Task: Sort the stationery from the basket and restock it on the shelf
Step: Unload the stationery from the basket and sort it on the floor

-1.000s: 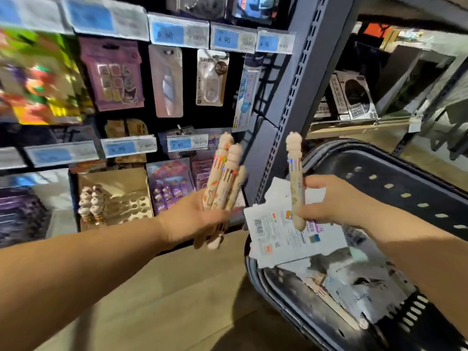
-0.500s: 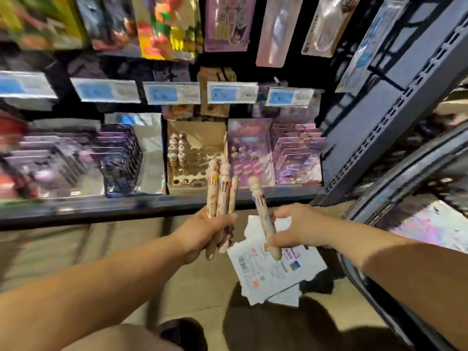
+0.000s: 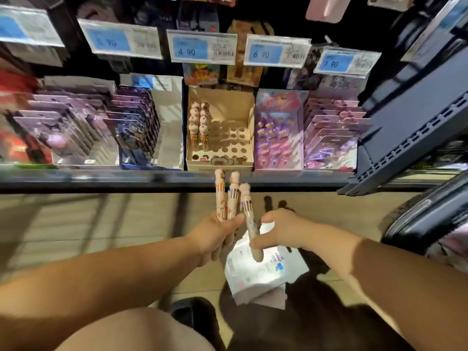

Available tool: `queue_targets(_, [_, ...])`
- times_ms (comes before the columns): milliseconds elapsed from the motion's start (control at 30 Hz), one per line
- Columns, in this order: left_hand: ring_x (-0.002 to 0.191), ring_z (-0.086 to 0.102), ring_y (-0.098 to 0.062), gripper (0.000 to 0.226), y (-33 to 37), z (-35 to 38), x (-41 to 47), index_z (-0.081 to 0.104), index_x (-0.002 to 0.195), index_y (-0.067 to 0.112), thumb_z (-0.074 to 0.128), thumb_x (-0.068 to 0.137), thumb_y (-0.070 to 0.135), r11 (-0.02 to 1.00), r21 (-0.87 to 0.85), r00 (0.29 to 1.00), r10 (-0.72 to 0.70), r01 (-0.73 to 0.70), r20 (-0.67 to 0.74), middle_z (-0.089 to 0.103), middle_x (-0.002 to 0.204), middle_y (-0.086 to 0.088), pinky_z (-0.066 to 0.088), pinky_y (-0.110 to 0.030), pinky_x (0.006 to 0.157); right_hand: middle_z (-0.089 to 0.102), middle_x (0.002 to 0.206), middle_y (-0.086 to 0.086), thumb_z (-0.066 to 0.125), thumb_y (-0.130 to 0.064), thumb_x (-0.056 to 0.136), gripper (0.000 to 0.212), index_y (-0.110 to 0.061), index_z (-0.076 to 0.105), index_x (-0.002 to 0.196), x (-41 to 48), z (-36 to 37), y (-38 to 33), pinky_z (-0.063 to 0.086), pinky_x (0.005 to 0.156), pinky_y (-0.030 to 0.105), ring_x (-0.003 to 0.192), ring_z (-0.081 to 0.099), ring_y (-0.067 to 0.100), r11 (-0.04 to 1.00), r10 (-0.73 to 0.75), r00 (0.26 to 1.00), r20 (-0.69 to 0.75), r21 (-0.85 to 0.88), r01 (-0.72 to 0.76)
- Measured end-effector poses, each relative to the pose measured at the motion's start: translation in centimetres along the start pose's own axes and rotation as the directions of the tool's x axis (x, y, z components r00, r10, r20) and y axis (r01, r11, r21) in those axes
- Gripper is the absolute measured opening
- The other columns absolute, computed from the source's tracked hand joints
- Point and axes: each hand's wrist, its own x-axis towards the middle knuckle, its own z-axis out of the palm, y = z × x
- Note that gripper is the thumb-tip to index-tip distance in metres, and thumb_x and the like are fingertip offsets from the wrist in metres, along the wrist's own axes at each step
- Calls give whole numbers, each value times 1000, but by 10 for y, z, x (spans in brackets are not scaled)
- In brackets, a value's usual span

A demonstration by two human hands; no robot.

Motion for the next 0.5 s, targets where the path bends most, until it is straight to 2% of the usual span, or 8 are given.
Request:
queue_targets(100, [40, 25, -15, 24, -3, -1, 3, 55, 92, 18, 54, 97, 42, 1000, 8, 1000, 12, -12, -26, 49, 61, -4, 22, -23, 37, 52, 136, 4, 83, -40, 70, 73, -12, 54, 131, 5, 1, -3, 48, 97, 32, 115, 54, 19, 999, 1, 1000, 14, -48, -1])
queue_targets(200, [34, 29, -11, 28, -7, 2, 5, 53, 82, 19, 51, 99, 41, 1000, 25, 999, 0, 1, -46, 50, 58, -4, 24, -23, 36, 57, 129, 7, 82, -44, 69, 69, -11, 58, 124, 11, 5, -2, 50, 98, 39, 116, 57, 23, 997, 12, 1000, 20, -71, -10])
queue_targets(267, [30, 32, -9, 33, -14, 5, 7, 50, 76, 19, 50, 98, 43, 998, 61, 998, -26, 30, -65, 51, 56, -3, 27, -23, 35, 64, 115, 6, 82, -50, 65, 62, -14, 64, 113, 16, 9, 3, 54, 83, 33, 98, 62, 19, 996, 19, 999, 44, -82, -15])
queue_targets(333, [29, 31, -12, 39, -22, 10, 9, 48, 73, 15, 48, 99, 45, 995, 82, 997, -43, 48, -65, 51, 48, 2, 28, -24, 37, 66, 91, 4, 81, -56, 60, 53, -17, 68, 93, 20, 13, 9, 48, 64, 29, 76, 58, 15, 994, 26, 998, 64, -104, -19])
queue_targets(367, [29, 30, -12, 41, -25, 13, 9, 47, 73, 13, 46, 100, 45, 995, 80, 997, -53, 58, -59, 50, 44, 4, 31, -24, 40, 65, 86, 2, 81, -59, 58, 53, -18, 68, 90, 21, 15, 12, 46, 61, 29, 73, 57, 14, 993, 33, 997, 70, -115, -25])
queue_targets(500, [32, 34, -14, 43, -35, 23, 10, 50, 84, 8, 40, 102, 45, 993, 76, 996, -86, 89, -39, 49, 43, 0, 37, -17, 40, 68, 96, 1, 79, -65, 54, 65, -20, 67, 98, 25, 20, 21, 51, 66, 27, 78, 60, 12, 988, 65, 995, 76, -142, -54])
